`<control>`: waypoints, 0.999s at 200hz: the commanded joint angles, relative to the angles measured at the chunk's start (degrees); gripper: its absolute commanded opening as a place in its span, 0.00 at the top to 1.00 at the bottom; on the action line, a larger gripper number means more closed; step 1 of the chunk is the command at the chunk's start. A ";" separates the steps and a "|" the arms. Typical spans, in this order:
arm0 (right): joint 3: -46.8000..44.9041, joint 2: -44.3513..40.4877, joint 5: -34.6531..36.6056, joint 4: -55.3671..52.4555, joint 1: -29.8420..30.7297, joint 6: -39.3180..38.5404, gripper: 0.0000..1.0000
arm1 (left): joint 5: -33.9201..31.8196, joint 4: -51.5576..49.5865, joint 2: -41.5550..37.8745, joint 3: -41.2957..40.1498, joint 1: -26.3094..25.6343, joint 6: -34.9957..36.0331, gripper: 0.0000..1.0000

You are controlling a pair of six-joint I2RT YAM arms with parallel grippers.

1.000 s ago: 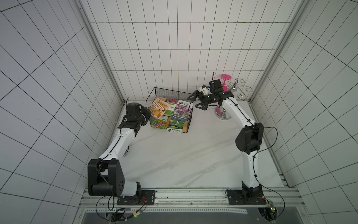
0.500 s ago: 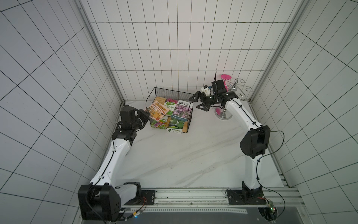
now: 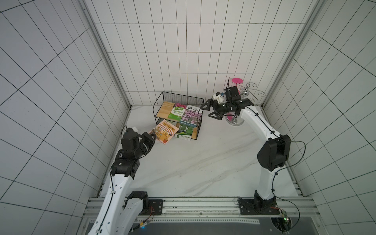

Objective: Take the seed bag off the shelf
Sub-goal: Pick up the seed packet from the shelf, then place the seed packet at the center of the board.

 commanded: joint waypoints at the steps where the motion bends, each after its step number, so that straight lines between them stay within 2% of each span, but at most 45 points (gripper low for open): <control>1: -3.03 -2.69 0.89 1.62 -0.46 -0.77 0.01 | -2.35 -3.73 -2.77 -5.16 -0.18 -3.92 1.00; 43: -5.79 -4.16 0.89 1.94 -0.47 -1.05 0.02 | -4.89 -2.27 -4.88 -12.27 0.08 -7.88 1.00; 121: -9.04 -5.02 0.19 2.29 -0.47 -1.50 0.01 | -14.83 -4.05 -1.39 -12.82 0.73 -10.03 1.00; 183: -9.47 -4.46 -0.77 2.29 -0.47 -1.94 0.01 | -20.60 -4.12 -1.78 -17.26 1.54 -16.77 1.00; 200: -9.43 -4.51 -0.87 2.20 -0.47 -2.03 0.01 | -21.13 -4.39 -1.50 -18.14 1.72 -17.96 0.88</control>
